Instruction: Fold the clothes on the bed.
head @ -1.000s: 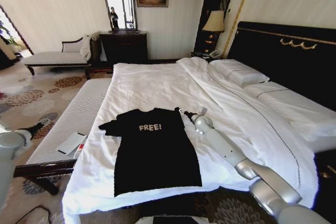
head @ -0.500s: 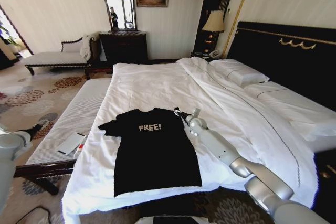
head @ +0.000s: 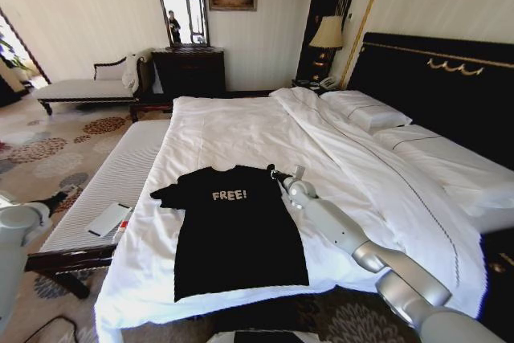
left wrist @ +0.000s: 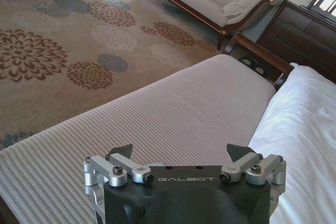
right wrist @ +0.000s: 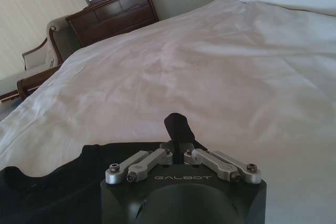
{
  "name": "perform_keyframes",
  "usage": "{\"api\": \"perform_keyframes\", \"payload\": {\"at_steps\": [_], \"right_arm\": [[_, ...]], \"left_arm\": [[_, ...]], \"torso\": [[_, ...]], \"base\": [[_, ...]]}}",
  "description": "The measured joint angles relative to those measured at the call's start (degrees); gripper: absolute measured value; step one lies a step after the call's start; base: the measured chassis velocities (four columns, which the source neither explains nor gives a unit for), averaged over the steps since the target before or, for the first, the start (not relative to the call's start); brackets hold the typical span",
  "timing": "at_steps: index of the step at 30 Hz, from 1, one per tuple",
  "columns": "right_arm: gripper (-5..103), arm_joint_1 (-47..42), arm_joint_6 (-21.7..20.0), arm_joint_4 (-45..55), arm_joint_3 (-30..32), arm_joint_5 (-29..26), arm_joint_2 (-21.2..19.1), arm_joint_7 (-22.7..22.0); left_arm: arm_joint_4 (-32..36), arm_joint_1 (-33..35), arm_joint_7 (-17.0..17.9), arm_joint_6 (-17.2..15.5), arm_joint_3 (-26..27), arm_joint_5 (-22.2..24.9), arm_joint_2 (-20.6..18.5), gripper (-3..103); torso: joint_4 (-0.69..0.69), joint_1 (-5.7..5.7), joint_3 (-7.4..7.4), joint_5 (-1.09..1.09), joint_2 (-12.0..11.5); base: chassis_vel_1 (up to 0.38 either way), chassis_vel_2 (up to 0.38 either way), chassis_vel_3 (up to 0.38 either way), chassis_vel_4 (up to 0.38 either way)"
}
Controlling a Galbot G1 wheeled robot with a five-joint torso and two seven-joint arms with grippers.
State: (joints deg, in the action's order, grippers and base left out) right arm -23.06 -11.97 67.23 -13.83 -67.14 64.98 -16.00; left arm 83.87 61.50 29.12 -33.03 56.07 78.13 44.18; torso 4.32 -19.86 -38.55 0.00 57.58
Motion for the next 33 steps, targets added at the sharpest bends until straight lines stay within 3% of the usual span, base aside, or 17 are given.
{"api": "perform_keyframes", "payload": {"at_steps": [3, 14, 30, 33], "right_arm": [[1, -0.1, 0.2, 0.2, -0.5, 0.3, 0.2, -0.1], [0, 0.2, 2.7, 7.1, -5.8, 1.6, -0.1, 0.8], [-3, -2.5, 4.6, 7.7, -13.4, 7.2, 5.1, -2.5], [2, -2.9, 4.7, 8.2, -14.0, 7.7, 5.5, -3.5]], "left_arm": [[-0.1, 0.0, 0.0, 0.0, -0.1, -0.2, 0.2, 100], [-0.5, 0.4, -0.3, 0.0, 0.1, -0.3, 0.0, 100], [-0.8, 0.5, -0.5, 0.0, -0.3, -1.6, 1.9, 100], [-0.8, 0.5, -0.5, 0.0, -0.3, -1.6, 1.9, 100]], "torso": [[-0.01, 0.0, 0.0, 0.0, 0.0], [-0.01, 0.0, 0.0, -0.01, 0.0], [-0.02, 0.0, 0.0, -0.01, 0.0], [-0.02, 0.0, 0.0, -0.01, 0.0]], "base": [[0.0, 0.0, 0.0, 0.0], [0.0, 0.0, 0.0, 0.0], [0.0, 0.0, 0.0, 0.0], [0.0, 0.0, 0.0, 0.0]]}}
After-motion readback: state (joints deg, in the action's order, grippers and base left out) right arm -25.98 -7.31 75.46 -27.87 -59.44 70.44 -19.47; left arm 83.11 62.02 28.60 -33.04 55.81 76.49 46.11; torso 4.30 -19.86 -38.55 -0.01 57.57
